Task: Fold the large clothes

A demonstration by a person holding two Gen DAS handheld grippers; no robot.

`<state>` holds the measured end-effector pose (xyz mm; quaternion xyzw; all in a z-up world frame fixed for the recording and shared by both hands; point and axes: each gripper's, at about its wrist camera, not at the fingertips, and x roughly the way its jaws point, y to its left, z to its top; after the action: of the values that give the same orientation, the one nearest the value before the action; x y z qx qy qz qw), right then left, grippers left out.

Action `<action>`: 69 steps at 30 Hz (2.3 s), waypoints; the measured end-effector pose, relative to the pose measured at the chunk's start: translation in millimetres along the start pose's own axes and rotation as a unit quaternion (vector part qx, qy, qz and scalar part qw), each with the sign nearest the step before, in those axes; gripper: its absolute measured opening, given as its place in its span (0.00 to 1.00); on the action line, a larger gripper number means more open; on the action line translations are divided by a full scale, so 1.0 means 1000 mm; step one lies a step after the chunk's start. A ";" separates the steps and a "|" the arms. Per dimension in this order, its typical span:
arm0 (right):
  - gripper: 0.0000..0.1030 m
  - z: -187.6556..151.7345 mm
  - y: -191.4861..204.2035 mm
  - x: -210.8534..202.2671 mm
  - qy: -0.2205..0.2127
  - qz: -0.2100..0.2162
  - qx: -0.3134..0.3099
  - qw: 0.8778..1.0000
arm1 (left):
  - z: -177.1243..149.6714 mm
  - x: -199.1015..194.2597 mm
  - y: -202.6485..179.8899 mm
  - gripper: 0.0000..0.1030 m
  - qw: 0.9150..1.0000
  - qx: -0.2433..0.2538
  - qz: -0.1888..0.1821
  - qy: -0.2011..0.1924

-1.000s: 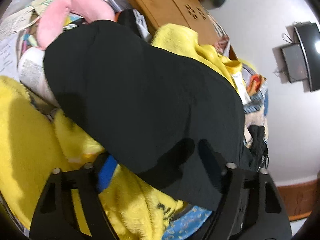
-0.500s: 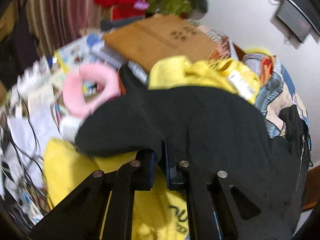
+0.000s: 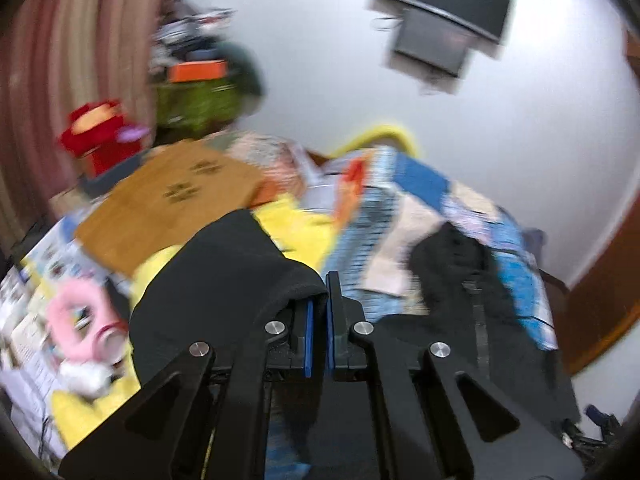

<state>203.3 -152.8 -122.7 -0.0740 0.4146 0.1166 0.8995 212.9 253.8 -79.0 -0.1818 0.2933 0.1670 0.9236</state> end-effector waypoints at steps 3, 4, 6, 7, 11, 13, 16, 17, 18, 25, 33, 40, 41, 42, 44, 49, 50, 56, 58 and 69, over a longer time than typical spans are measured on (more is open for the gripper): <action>0.85 -0.002 -0.014 -0.002 -0.002 -0.006 0.007 1.000 | 0.002 0.008 -0.056 0.03 0.998 0.038 -0.047 0.004; 0.85 -0.003 -0.019 -0.002 -0.001 -0.008 0.009 1.000 | 0.001 0.012 -0.072 0.03 0.997 0.049 -0.060 0.008; 0.85 -0.006 -0.027 -0.002 -0.001 -0.011 0.015 1.000 | -0.007 0.019 -0.099 0.03 0.994 0.069 -0.080 0.020; 0.85 -0.007 -0.032 -0.002 0.000 -0.012 0.019 1.000 | -0.013 0.024 -0.115 0.03 0.992 0.081 -0.092 0.031; 0.85 -0.013 -0.047 -0.001 0.006 -0.016 0.033 0.999 | -0.049 0.049 -0.170 0.03 0.980 0.131 -0.127 0.083; 0.85 -0.016 -0.053 0.001 0.011 -0.017 0.039 0.999 | -0.073 0.060 -0.192 0.03 0.971 0.152 -0.143 0.115; 0.85 -0.022 -0.060 0.002 0.018 -0.020 0.044 0.999 | -0.109 0.075 -0.218 0.03 0.957 0.175 -0.163 0.162; 0.85 -0.023 -0.063 0.002 0.020 -0.021 0.044 0.999 | -0.122 0.078 -0.223 0.03 0.954 0.181 -0.166 0.174; 0.85 -0.025 -0.065 0.003 0.022 -0.022 0.045 0.999 | -0.134 0.081 -0.229 0.03 0.949 0.190 -0.169 0.187; 0.85 -0.031 -0.071 0.004 0.030 -0.024 0.044 0.998 | -0.192 0.090 -0.258 0.03 0.923 0.246 -0.174 0.241; 0.85 -0.031 -0.066 -0.005 0.025 -0.033 0.024 0.999 | -0.217 0.091 -0.257 0.14 0.906 0.265 -0.180 0.278; 0.85 -0.021 -0.050 -0.015 0.010 -0.039 -0.005 0.999 | -0.202 0.062 -0.233 0.43 0.908 0.258 -0.200 0.264; 0.85 -0.019 -0.048 -0.016 0.008 -0.038 -0.008 0.999 | -0.197 0.057 -0.228 0.43 0.910 0.256 -0.199 0.257; 0.85 -0.016 -0.043 -0.018 0.004 -0.036 -0.013 0.999 | -0.190 0.051 -0.222 0.44 0.914 0.253 -0.198 0.248; 0.85 -0.009 -0.033 -0.019 -0.003 -0.030 -0.025 0.999 | -0.176 0.041 -0.208 0.48 0.923 0.242 -0.194 0.228; 0.85 0.010 0.003 -0.020 -0.020 -0.013 -0.066 0.998 | -0.135 0.021 -0.163 0.52 0.951 0.214 -0.153 0.165; 0.85 0.013 0.012 -0.020 -0.024 -0.008 -0.076 0.997 | -0.129 0.018 -0.155 0.52 0.955 0.212 -0.140 0.151; 0.85 0.028 0.067 -0.004 -0.021 0.046 -0.137 0.989 | -0.103 0.010 -0.100 0.57 0.971 0.207 -0.066 0.099; 0.85 0.030 0.089 0.007 -0.009 0.058 -0.163 0.985 | -0.102 0.012 -0.082 0.57 0.974 0.199 -0.051 0.100; 0.83 0.007 0.181 0.092 0.097 0.083 -0.291 0.948 | -0.123 0.043 -0.025 0.57 0.976 0.152 -0.028 0.154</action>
<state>217.2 36.9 -194.7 -0.3092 0.4524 0.2986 0.7814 197.5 186.9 -192.5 -0.0709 0.4489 0.0645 0.8884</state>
